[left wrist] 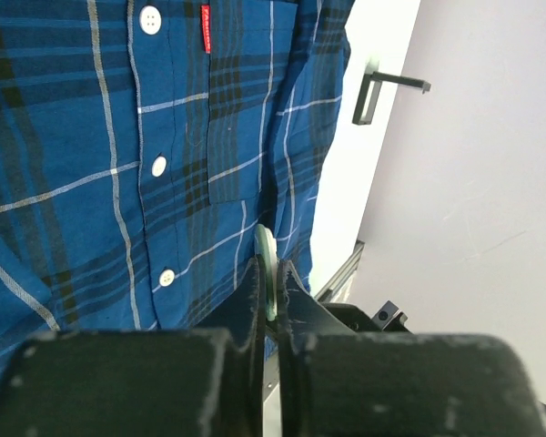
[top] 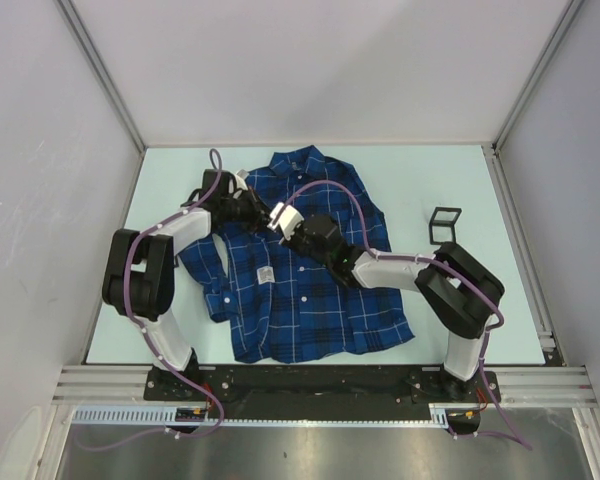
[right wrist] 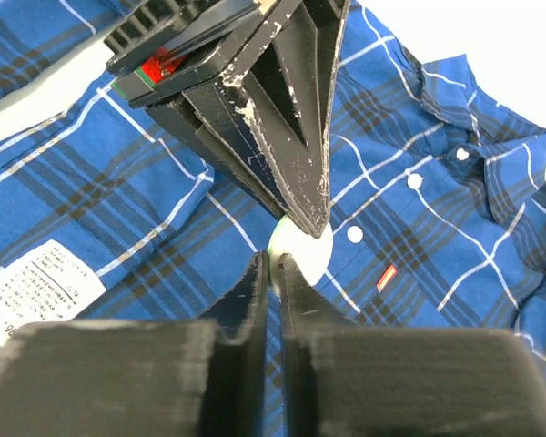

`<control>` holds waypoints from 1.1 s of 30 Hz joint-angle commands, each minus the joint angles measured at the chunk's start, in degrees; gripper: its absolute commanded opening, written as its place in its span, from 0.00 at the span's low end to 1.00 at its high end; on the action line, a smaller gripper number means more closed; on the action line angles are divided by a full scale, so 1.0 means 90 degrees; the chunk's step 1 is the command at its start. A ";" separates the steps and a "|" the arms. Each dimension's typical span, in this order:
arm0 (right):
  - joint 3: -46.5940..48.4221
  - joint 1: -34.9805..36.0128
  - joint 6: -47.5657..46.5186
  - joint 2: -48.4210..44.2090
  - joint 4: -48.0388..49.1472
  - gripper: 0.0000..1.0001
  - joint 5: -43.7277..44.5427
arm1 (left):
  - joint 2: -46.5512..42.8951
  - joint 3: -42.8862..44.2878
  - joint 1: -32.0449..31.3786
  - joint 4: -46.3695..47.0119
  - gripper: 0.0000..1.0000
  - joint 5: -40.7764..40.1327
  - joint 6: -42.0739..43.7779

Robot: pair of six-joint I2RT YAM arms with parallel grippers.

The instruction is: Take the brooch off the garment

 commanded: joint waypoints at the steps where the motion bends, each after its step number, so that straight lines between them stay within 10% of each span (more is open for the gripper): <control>1: 0.0027 0.0070 0.0139 -0.0080 0.0319 0.21 0.0520 | -0.0063 0.0195 -0.0105 0.0079 0.00 0.0253 0.0486; 5: 0.0027 -0.0134 0.1229 -0.0656 -0.0325 0.42 0.0406 | -0.0316 0.0351 -0.0105 -0.0059 0.00 0.0010 0.0955; 15: -0.0421 -0.1559 0.4286 -0.2219 -0.1314 0.54 -0.1486 | -0.0942 0.0332 -0.0232 0.0595 0.00 -0.0020 0.1492; 33: -0.2131 -0.2869 0.7590 -0.1859 0.3701 0.59 -0.4194 | -0.1665 -0.0049 -0.0906 0.2490 0.00 0.0868 0.1327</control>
